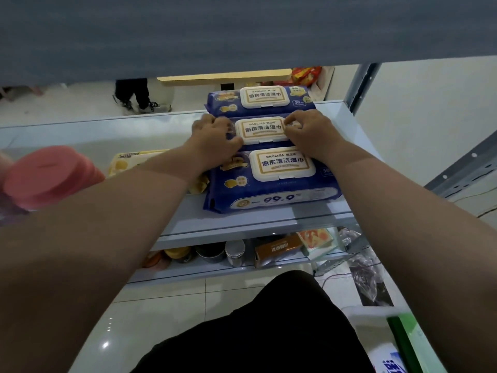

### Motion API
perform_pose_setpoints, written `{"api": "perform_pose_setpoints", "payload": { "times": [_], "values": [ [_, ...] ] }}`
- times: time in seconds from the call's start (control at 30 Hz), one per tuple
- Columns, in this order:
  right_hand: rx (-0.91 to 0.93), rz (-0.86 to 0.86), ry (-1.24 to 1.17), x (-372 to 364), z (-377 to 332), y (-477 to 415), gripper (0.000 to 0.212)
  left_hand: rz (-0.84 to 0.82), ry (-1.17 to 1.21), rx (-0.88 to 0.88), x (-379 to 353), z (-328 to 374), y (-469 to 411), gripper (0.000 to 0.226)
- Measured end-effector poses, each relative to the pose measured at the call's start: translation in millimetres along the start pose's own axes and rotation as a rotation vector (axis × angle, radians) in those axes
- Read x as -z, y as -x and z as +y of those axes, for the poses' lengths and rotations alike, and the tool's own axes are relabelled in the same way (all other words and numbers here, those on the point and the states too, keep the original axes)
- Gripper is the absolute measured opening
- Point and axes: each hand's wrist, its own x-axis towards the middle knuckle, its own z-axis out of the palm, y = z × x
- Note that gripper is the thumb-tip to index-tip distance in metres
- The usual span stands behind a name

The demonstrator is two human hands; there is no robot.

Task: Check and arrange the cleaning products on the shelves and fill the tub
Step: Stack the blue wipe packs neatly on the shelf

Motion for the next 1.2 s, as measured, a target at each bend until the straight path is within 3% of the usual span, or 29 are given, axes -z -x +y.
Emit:
{"api": "perform_pose_setpoints", "payload": {
  "times": [0.17,0.37,0.47,0.57,0.7,1.0,1.2],
  "values": [
    [-0.224,0.101,-0.263,8,12,-32,0.071,0.083,0.357,0.253,8,-10,-27,0.065],
    [-0.418,0.008,-0.621,10,33,-63,0.088,-0.005,0.589,0.421,15,-12,-48,0.071],
    [-0.401,-0.022,-0.703,4,44,-73,0.082,-0.094,0.757,0.451,11,-18,-59,0.056],
    [-0.378,-0.038,-0.808,-1,47,-81,0.067,-0.026,0.875,0.420,3,-20,-64,0.037],
    [-0.258,0.020,-0.812,1,47,-80,0.042,0.068,0.906,0.342,-5,-19,-62,0.035],
    [-0.020,0.270,-1.009,28,14,-51,0.033,0.424,1.157,0.129,21,-14,-43,0.022],
    [-0.062,0.254,-1.232,31,-11,-3,0.043,0.422,1.288,0.151,32,-1,5,0.017]
  ]
}}
